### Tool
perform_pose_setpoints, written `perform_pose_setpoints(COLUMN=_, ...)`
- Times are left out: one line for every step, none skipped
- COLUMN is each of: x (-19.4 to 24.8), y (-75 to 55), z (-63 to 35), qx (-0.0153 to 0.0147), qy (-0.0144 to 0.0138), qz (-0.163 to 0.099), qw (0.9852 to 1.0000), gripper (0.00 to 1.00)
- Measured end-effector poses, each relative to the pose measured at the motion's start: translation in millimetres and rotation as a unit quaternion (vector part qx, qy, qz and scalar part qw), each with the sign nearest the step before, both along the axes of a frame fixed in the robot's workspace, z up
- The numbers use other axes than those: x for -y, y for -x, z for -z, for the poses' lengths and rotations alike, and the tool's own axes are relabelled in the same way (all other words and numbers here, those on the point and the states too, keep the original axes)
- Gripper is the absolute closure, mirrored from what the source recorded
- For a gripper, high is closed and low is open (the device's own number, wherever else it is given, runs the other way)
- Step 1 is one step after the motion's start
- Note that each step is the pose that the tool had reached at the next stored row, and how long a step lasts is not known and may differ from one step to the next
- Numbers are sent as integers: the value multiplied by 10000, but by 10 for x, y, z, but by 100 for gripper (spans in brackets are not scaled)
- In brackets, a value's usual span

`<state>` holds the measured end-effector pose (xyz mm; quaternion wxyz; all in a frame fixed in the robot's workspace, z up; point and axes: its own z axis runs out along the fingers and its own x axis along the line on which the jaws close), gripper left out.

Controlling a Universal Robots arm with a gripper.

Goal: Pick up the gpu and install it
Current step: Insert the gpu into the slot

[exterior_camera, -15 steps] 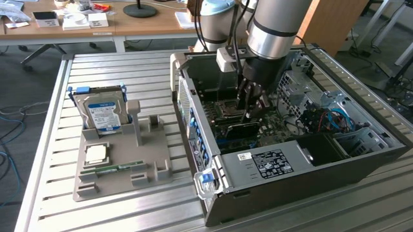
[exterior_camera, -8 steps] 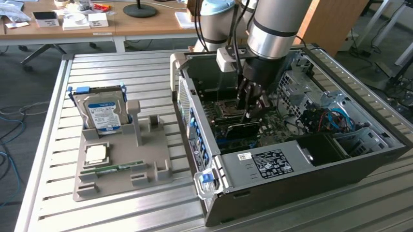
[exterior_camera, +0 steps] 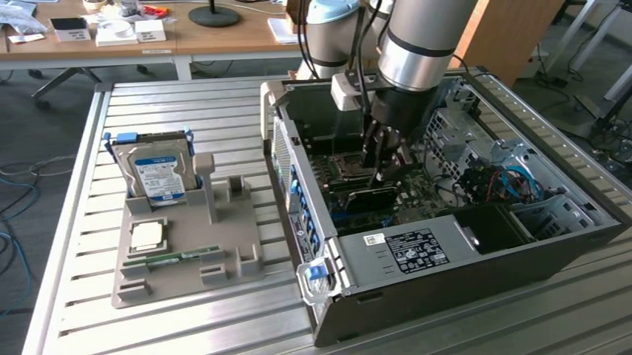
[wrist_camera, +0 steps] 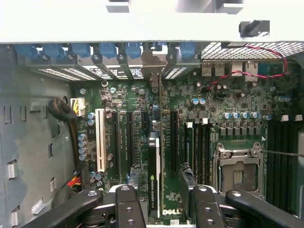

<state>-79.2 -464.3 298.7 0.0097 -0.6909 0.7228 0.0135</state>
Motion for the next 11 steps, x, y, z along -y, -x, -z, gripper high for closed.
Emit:
perform_pose_setpoints(x=0, y=0, z=17, qx=0, qy=1, qz=0, qw=10000, gripper=54)
perform_pose_setpoints(x=0, y=1, z=34, qx=-1, qy=2, qz=0, qw=10000, gripper=54)
perform_pose_setpoints(x=0, y=3, z=52, qx=-1, qy=2, qz=0, qw=10000, gripper=54)
perform_pose_setpoints(x=0, y=5, z=70, qx=-1, qy=2, qz=1, qw=10000, gripper=54)
perform_pose_setpoints(x=0, y=7, z=89, qx=-1, qy=1, qz=0, qw=10000, gripper=54)
perform_pose_setpoints(x=0, y=10, z=108, qx=0, qy=2, qz=0, qw=10000, gripper=54)
perform_pose_setpoints(x=0, y=13, z=126, qx=-1, qy=1, qz=0, qw=10000, gripper=54)
perform_pose_setpoints(x=0, y=16, z=144, qx=-1, qy=1, qz=0, qw=10000, gripper=54)
perform_pose_setpoints(x=0, y=20, z=162, qx=0, qy=1, qz=0, qw=10000, gripper=54)
perform_pose_setpoints(x=0, y=24, z=180, qx=0, qy=1, qz=0, qw=10000, gripper=54)
perform_pose_setpoints(x=0, y=28, z=198, qx=-1, qy=1, qz=0, qw=10000, gripper=54)
